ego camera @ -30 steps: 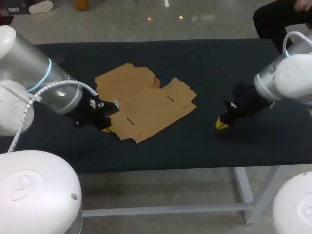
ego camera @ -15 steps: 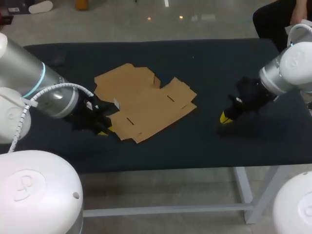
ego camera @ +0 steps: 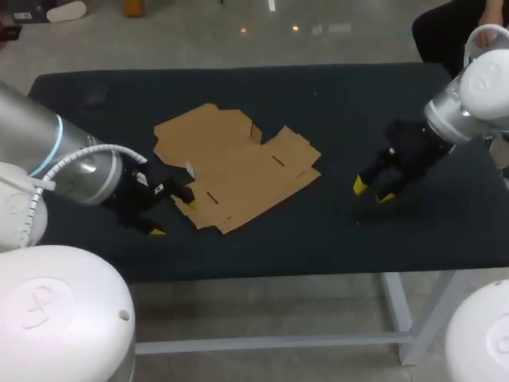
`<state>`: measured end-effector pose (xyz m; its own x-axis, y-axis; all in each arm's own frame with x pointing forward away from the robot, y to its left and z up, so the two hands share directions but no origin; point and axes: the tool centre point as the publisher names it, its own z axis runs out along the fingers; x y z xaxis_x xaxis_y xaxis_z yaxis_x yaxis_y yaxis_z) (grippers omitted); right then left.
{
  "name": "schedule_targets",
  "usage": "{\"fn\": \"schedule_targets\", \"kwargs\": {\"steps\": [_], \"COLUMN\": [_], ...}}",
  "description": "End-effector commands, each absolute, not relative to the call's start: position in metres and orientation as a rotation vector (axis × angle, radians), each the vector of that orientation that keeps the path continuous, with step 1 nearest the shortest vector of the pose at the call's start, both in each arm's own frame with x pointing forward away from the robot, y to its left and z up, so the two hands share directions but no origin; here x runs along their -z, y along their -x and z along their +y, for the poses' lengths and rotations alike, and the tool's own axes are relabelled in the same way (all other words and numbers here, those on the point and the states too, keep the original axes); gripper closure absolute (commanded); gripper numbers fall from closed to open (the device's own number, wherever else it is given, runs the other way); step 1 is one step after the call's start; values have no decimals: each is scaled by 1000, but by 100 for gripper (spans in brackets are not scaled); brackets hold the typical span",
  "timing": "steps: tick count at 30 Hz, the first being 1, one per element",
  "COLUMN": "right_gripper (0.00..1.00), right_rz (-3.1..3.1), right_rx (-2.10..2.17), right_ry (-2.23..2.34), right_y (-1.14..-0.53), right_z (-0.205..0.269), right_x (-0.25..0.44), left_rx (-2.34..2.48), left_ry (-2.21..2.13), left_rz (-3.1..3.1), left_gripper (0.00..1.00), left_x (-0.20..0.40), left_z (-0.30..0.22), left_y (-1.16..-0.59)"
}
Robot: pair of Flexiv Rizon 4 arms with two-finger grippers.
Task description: Assemble the packaging by folding the flat box into shape, placing the metal phone stand inside, and closing the box properly
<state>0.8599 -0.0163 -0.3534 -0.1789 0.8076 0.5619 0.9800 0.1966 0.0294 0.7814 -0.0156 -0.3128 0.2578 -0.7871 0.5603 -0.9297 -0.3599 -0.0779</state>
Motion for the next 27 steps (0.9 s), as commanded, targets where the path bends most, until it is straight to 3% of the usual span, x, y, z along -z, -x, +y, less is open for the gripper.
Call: {"fn": "schedule_targets", "kwargs": {"steps": [1, 11, 14, 27], "right_gripper": [0, 0, 0, 0], "right_rz": [-2051, -2051, -2051, -2051], "right_rx": [538, 538, 538, 538], "right_ry": [1654, 1654, 1654, 1654], "right_y": [-863, -863, -863, -863], "right_z": [-17, -17, -17, -17], "right_x": [349, 349, 349, 349], "left_rx": [-806, -863, -865, -903], "left_ry": [-2252, -2230, -2218, -2173], "left_rz": [-1561, -1528, -1511, -1473], "left_gripper": [0, 0, 9, 9], "left_x": [323, 334, 339, 361], "left_z": [-13, -16, -15, -13], "left_y": [-779, -793, -799, -826]}}
